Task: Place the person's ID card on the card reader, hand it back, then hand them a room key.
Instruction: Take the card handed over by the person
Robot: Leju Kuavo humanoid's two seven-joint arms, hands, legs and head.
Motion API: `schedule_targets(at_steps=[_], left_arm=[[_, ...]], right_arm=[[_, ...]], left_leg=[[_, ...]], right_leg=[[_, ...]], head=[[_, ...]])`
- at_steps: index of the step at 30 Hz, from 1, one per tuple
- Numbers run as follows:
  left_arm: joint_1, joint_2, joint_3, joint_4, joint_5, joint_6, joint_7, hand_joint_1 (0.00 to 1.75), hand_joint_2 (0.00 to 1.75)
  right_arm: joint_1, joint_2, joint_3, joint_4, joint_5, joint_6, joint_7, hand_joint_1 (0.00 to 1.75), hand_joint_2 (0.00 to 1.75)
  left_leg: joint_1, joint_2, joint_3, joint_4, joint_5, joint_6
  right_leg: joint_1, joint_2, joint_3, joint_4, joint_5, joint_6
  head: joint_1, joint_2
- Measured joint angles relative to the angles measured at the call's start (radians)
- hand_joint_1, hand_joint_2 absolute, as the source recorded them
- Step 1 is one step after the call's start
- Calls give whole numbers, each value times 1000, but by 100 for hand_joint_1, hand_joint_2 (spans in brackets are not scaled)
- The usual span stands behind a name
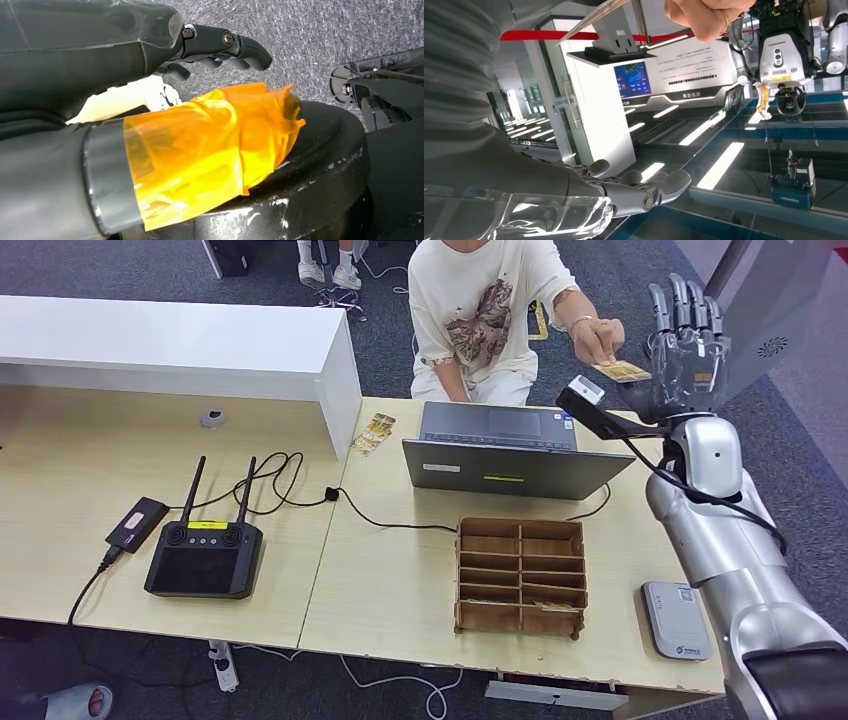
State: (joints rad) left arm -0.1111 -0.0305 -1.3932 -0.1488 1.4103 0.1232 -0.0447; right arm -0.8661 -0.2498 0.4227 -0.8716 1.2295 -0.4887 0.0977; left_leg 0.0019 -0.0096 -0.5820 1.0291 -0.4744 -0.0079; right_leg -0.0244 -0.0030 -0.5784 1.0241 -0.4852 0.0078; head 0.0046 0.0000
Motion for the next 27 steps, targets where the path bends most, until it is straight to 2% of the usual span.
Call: schedule_targets(at_steps=[1,4,5,27], left_arm=[[0,0,0,0,0,0,0,0,0],[0,0,0,0,0,0,0,0,0],[0,0,0,0,0,0,0,0,0],[0,0,0,0,5,-1,0,0,0]], right_arm=[[0,0,0,1,0,0,0,22,175],[0,1,0,3,0,0,0,152,175],[0,1,0,4,0,0,0,174,175],[0,1,0,27,-11,-8,-32,175,175]], left_leg=[[0,0,0,0,0,0],[0,0,0,0,0,0],[0,0,0,0,0,0],[0,0,0,0,0,0]], right_leg=[[0,0,0,0,0,0],[0,0,0,0,0,0],[0,0,0,0,0,0],[0,0,0,0,0,0]], head=[[0,0],[0,0],[0,0],[0,0]])
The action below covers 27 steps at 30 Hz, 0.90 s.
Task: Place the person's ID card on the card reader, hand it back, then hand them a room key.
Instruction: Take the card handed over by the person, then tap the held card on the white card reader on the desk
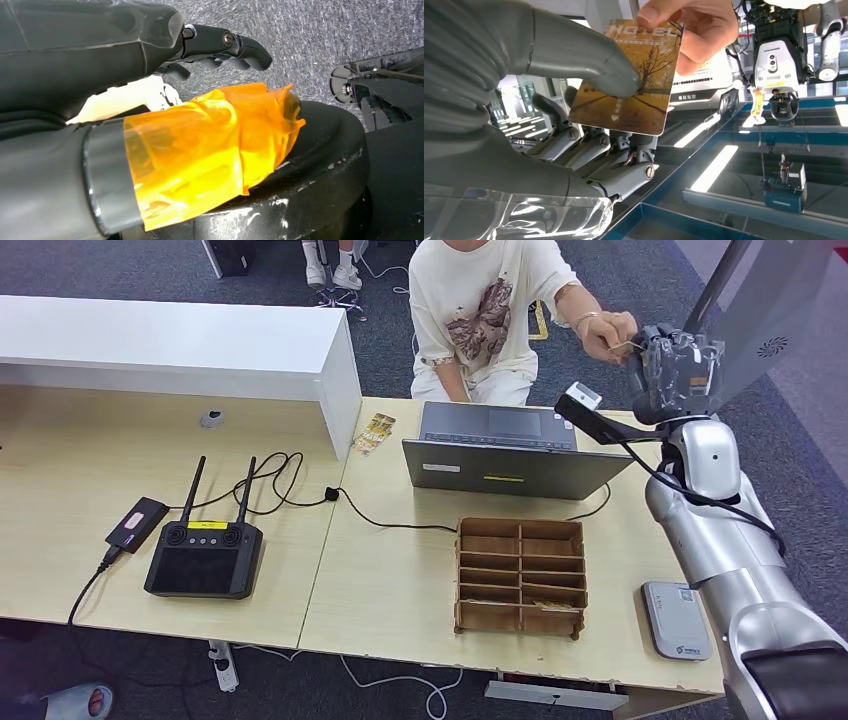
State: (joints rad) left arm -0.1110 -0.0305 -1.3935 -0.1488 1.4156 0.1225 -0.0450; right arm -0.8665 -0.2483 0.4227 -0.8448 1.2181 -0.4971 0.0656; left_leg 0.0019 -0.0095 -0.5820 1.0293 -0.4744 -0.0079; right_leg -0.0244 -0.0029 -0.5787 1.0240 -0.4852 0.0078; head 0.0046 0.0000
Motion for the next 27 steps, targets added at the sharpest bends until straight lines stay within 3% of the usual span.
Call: schedule_targets(at_steps=[24,27], left_arm=[[0,0,0,0,6,2,0,0,0],[0,0,0,0,12,2,-1,0,0]], right_arm=[[0,0,-1,6,1,-4,-5,175,175],[2,0,-7,5,-46,-20,-22,175,175]], left_leg=[[0,0,0,0,0,0],[0,0,0,0,0,0]], right_leg=[[0,0,0,0,0,0],[0,0,0,0,0,0]], head=[[0,0],[0,0]])
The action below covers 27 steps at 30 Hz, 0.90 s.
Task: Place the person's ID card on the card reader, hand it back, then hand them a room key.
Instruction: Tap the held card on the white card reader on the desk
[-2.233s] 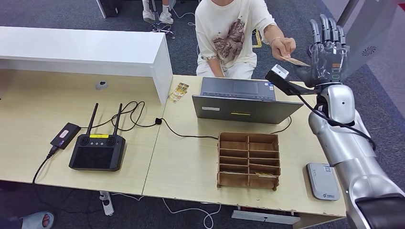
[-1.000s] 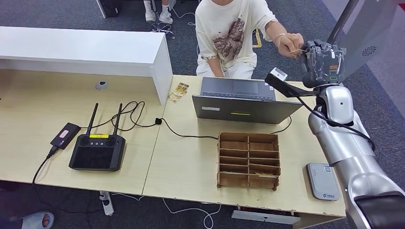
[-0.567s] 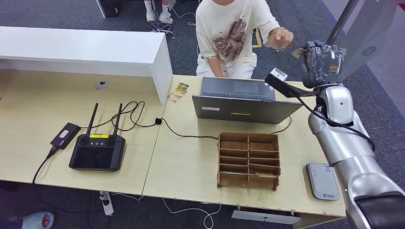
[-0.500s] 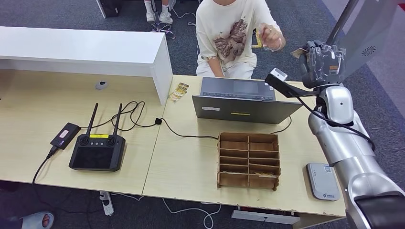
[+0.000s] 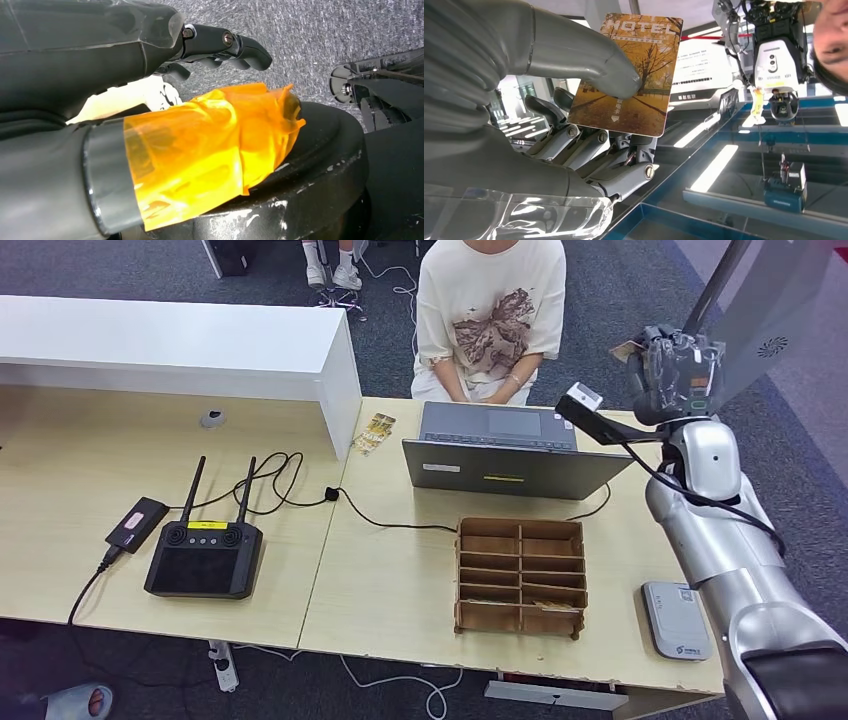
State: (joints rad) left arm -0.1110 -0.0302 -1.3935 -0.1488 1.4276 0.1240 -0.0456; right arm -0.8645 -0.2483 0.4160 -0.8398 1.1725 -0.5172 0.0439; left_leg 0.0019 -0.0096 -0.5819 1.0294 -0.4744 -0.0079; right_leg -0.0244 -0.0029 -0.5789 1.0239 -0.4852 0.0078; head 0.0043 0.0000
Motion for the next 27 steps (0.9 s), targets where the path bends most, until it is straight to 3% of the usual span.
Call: schedule_targets(at_steps=[5,13,18,24,27], left_arm=[[3,0,0,0,22,1,-7,0,0],[6,0,0,0,44,13,-9,0,0],[8,1,0,0,46,14,-9,0,0],[9,2,0,0,47,14,-9,0,0],[9,2,0,0,49,14,-11,0,0]], right_arm=[[37,-3,-84,-58,-275,17,-94,175,175],[117,-30,-242,-210,-672,247,-174,175,175],[158,-57,-293,-282,-817,355,-184,175,175],[182,-75,-313,-320,-864,394,-186,175,175],[188,-82,-320,-327,-951,462,-187,175,175]], left_leg=[[0,-1,0,0,0,0],[0,-1,-1,0,0,0],[0,-1,-1,0,0,0],[0,-1,0,0,0,0],[0,-1,0,0,0,0]], right_leg=[[0,-1,0,0,0,0],[0,-1,0,-1,0,0],[0,0,0,-1,0,0],[0,0,0,-1,0,0],[0,0,0,-1,0,0]], head=[[0,0],[0,0],[0,0],[0,0],[0,0]])
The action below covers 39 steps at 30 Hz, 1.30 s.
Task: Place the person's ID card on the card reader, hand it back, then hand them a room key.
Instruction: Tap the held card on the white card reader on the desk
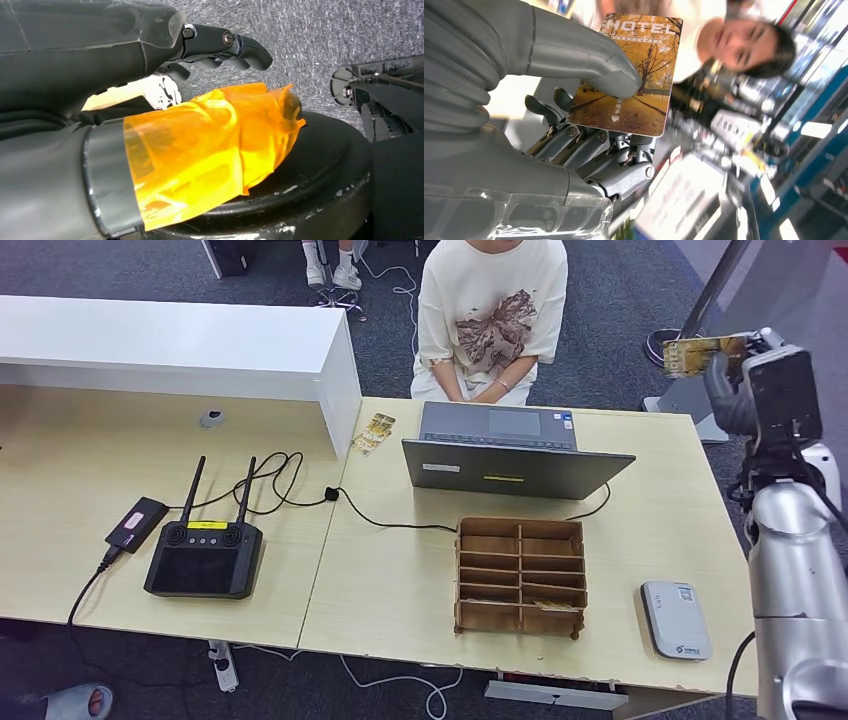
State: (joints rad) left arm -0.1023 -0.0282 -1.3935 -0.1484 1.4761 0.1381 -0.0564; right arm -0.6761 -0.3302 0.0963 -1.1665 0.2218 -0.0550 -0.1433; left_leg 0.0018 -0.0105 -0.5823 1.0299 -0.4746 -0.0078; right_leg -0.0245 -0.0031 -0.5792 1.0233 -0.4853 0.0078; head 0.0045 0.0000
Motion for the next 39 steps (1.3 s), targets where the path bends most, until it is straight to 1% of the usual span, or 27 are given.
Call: schedule_targets(at_steps=[3,6,9,12,17,24,27,33,39], left_arm=[[1,1,0,0,2,0,-1,0,0],[2,2,0,0,2,2,1,0,0],[2,3,0,0,2,3,2,0,0],[4,4,0,0,2,3,2,0,0],[4,4,0,0,2,3,2,0,0],[5,5,0,0,3,2,3,0,0],[5,8,0,0,3,0,3,0,0],[6,10,0,0,3,-1,3,0,0],[6,11,0,0,4,0,3,0,0]], right_arm=[[11,-17,-10,0,-136,93,17,175,175],[20,-48,-24,10,-270,177,54,175,175],[28,-95,-28,29,-344,232,64,175,175],[40,-136,-32,43,-360,246,60,175,175],[58,-169,-33,57,-380,258,61,175,175],[107,-225,-34,62,-509,372,64,175,175],[129,-250,-34,62,-539,398,65,175,175],[150,-276,-35,62,-553,405,67,175,175],[182,-301,-34,59,-611,421,93,175,175]], left_leg=[[0,0,0,0,0,0],[0,-1,-1,0,0,0],[0,-1,-1,1,0,0],[0,-1,-2,1,0,0],[0,-1,-2,1,-1,0],[0,-1,-2,1,-1,0],[0,-1,-2,1,-1,0],[0,-1,-2,1,-1,1],[0,-1,-2,1,-1,1]], right_leg=[[0,-1,0,0,0,0],[0,-1,0,0,0,0],[0,-2,0,-1,0,0],[0,-1,0,-1,0,0],[0,-1,-1,-1,0,0],[0,-1,-1,-1,0,0],[0,-2,-1,-1,0,0],[0,-1,-1,-1,0,0],[0,-2,-1,-1,0,0]], head=[[0,0],[0,0],[0,0],[0,0],[0,0],[0,0],[0,0],[0,0],[0,0]])
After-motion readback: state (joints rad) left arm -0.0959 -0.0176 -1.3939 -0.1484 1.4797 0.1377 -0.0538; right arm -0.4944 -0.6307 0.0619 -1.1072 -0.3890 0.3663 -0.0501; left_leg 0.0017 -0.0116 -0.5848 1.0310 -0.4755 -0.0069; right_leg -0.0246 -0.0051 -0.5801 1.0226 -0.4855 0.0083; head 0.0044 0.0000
